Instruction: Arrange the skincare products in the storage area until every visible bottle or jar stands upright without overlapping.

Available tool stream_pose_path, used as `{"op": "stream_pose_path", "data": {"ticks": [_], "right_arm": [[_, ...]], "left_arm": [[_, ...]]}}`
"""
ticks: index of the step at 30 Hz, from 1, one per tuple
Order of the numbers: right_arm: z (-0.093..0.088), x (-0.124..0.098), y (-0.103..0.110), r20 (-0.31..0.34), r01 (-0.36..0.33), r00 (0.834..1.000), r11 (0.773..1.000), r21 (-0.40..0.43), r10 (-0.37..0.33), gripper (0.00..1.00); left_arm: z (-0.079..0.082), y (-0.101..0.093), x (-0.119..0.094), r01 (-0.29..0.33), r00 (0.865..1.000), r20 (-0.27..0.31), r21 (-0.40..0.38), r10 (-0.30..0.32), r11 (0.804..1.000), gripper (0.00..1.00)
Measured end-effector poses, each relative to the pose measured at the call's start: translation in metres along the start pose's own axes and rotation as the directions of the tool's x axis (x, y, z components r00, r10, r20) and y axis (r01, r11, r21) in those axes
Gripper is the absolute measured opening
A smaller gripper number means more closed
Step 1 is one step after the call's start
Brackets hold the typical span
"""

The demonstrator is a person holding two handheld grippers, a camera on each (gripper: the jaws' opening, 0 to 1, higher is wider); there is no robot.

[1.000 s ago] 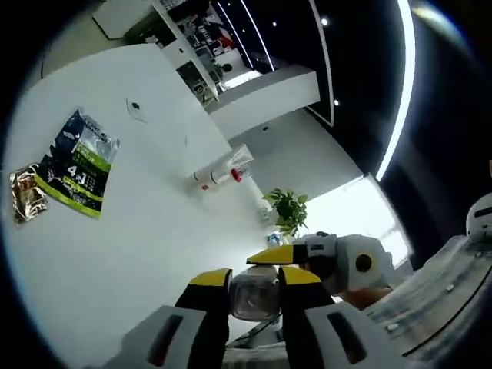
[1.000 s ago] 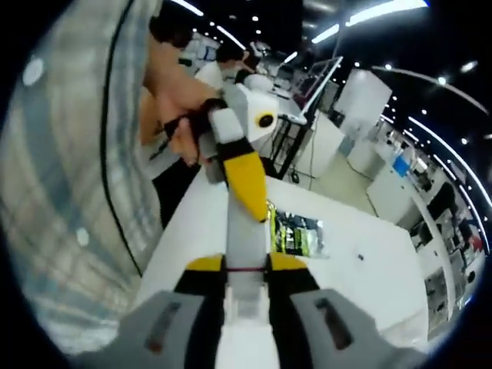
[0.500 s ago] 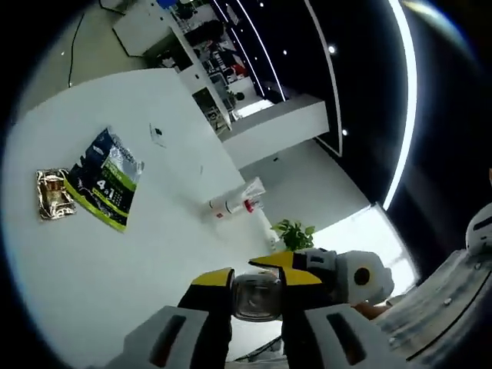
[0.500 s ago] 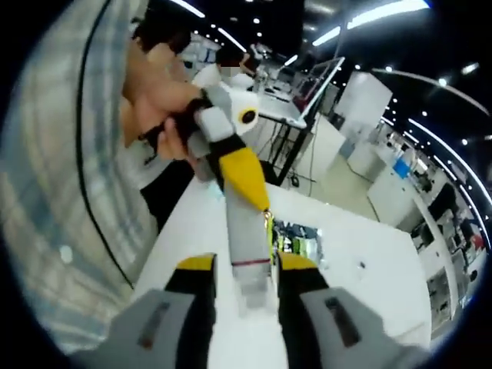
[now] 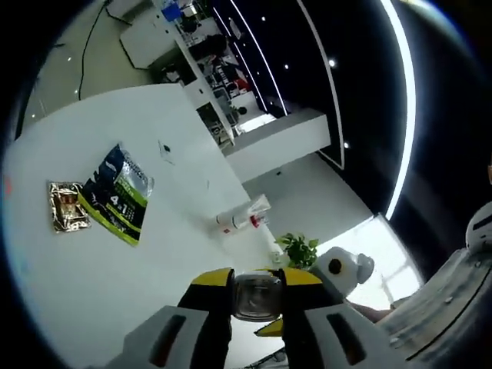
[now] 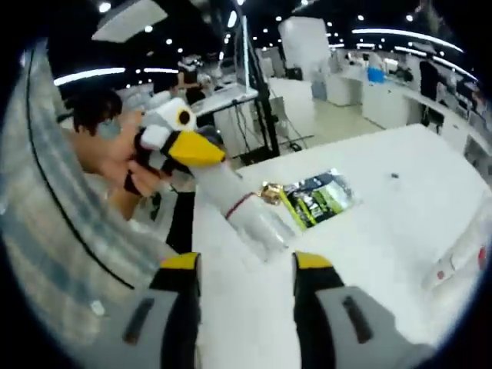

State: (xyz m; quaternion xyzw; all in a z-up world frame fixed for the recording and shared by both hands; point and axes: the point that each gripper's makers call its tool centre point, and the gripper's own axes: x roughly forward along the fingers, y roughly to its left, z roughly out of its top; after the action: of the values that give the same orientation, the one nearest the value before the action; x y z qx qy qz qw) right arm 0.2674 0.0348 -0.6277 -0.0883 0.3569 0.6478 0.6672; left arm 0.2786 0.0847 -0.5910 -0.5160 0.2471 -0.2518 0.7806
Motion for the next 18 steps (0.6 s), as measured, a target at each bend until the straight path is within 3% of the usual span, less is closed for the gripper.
{"op": "stream_pose_path", "data": {"ticks": [2,4,5,9,14,16,18], "right_arm": [[0.001,0.001,0.013,0.014,-0.076,0.997,0.993,0.088,0.075,0.47],[0.001,0.002,0.015,0.026,-0.097,0.995,0.984,0.152,0.094,0.51],[0.006,0.003,0.022,0.065,-0.150,0.988,0.961,0.233,0.139,0.52],[0.016,-0.001,0.030,0.136,-0.213,0.975,0.917,0.338,0.177,0.47],[0.023,-0.005,0.028,0.216,-0.235,0.964,0.880,0.412,0.156,0.46],[0.028,-0.007,0.020,0.251,-0.198,0.962,0.898,0.393,0.102,0.45],[0.034,-0.012,0.019,0.292,-0.223,0.951,0.880,0.420,0.101,0.45]], "left_arm": [[0.000,0.001,0.000,-0.003,1.000,0.004,0.004,0.003,1.000,0.22],[0.002,0.001,0.000,0.001,1.000,0.009,0.003,-0.001,1.000,0.22],[0.004,-0.002,-0.002,0.013,1.000,0.017,0.021,-0.013,1.000,0.22],[0.009,-0.003,-0.003,0.023,0.999,0.031,0.023,-0.024,0.999,0.22],[0.008,-0.003,0.002,0.028,1.000,-0.010,0.049,-0.027,0.998,0.22],[0.008,-0.006,0.004,0.038,0.999,-0.015,0.072,-0.037,0.997,0.22],[0.008,-0.008,0.005,0.048,0.999,-0.014,0.081,-0.047,0.996,0.22]]}}
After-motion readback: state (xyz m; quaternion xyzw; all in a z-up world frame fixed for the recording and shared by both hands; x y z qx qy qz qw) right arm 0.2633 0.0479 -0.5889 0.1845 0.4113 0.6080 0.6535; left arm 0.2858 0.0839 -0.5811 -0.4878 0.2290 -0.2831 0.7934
